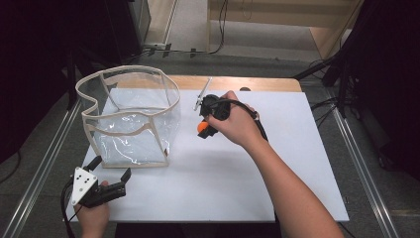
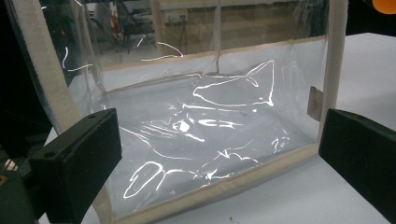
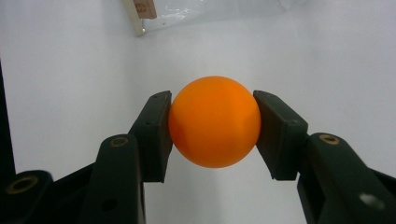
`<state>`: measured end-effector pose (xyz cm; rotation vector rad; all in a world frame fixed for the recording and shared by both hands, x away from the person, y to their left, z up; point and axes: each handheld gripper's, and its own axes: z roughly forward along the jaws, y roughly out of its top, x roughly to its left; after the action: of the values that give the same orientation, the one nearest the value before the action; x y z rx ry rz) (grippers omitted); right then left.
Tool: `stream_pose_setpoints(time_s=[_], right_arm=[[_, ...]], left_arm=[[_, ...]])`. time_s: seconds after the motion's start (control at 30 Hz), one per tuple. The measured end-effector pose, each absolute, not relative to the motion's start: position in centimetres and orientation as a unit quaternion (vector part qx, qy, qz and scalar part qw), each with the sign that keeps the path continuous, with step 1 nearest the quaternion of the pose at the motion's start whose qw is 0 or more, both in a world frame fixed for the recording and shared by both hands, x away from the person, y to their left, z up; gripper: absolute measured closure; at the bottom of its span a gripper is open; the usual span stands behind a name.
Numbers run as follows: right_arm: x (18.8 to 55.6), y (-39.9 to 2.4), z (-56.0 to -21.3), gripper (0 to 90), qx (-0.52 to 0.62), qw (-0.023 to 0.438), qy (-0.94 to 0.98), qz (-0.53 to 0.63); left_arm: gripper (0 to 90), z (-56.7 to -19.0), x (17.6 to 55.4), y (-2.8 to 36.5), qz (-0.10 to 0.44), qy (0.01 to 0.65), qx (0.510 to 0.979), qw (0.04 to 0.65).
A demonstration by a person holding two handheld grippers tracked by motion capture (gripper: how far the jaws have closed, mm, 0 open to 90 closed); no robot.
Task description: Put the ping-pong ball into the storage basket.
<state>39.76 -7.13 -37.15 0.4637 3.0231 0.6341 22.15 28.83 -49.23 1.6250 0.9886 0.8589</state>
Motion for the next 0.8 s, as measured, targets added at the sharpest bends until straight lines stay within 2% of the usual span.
stream_pose_setpoints(time_s=[0.8], right_arm=[[40.1, -5.6, -34.6, 48.0, 0.134, 0.008, 0.969, 0.208]], left_arm=[[0.0, -49.2, 22.1, 28.8, 0.356, 0.409, 0.673, 0.503]])
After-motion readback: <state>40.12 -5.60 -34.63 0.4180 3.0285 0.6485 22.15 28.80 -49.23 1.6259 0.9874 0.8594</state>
